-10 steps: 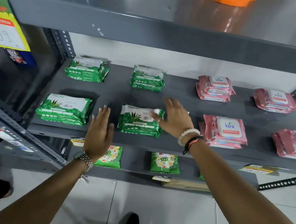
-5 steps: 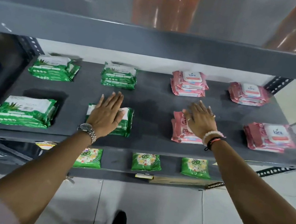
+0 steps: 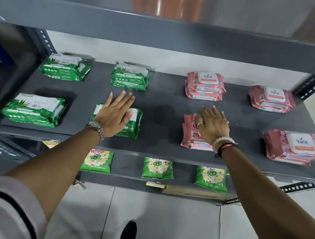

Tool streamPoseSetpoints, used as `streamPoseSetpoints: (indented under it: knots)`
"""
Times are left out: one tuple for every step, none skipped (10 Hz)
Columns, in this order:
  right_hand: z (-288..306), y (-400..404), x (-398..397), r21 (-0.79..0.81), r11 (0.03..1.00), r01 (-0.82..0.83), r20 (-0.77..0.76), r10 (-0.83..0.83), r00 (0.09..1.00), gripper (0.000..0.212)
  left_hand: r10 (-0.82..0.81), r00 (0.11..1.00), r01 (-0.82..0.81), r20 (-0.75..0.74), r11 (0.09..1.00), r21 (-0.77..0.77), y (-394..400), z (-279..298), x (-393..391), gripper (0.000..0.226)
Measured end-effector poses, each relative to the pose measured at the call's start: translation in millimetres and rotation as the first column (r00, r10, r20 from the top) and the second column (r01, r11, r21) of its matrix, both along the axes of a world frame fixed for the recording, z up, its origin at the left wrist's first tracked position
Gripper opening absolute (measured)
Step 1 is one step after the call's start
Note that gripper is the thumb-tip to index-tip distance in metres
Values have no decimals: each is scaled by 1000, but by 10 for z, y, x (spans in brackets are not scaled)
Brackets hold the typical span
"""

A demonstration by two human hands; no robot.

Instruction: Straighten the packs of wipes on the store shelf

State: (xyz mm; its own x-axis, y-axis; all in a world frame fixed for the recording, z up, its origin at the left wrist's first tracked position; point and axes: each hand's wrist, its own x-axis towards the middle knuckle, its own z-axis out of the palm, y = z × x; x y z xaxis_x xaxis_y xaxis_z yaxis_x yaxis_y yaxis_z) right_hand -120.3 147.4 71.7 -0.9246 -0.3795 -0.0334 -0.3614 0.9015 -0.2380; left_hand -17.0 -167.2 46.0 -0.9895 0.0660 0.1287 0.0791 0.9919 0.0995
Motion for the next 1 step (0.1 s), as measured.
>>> streamPoseSetpoints:
  knots:
    - [117, -4, 14, -11, 1000, 15, 37, -14, 999, 68, 2, 999, -5, -43, 998, -58, 90, 136, 54, 62]
